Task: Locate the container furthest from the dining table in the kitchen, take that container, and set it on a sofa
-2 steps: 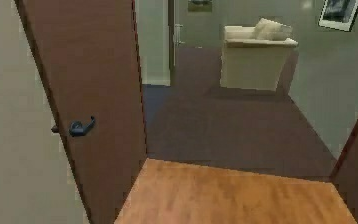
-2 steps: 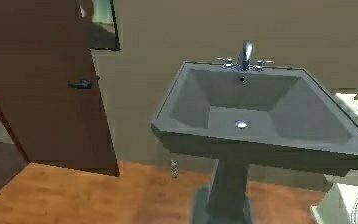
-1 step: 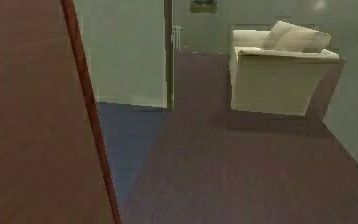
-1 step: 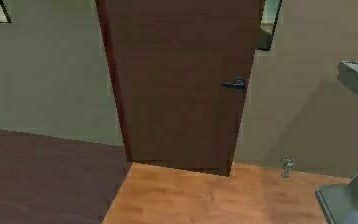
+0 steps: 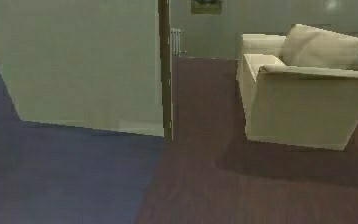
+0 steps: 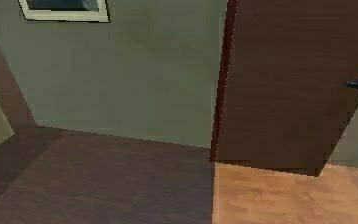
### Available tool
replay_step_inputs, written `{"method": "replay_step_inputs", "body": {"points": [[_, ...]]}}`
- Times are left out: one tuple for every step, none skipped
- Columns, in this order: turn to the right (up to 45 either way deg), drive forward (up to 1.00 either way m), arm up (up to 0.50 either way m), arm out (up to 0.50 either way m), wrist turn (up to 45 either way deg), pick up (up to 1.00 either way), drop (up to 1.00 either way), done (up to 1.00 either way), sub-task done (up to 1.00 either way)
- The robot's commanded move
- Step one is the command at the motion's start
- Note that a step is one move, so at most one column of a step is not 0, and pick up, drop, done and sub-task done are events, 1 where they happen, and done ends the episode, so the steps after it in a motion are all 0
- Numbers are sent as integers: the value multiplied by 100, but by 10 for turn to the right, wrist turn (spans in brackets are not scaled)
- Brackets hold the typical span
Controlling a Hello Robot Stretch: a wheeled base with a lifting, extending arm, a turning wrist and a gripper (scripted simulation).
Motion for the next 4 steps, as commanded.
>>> {"method": "replay_step_inputs", "body": {"points": [[-60,0,0,0,0,0,0,0,0],[0,80,0,0,0,0,0,0,0],[-450,0,0,0,0,0,0,0,0],[-180,0,0,0,0,0,0,0,0]]}}
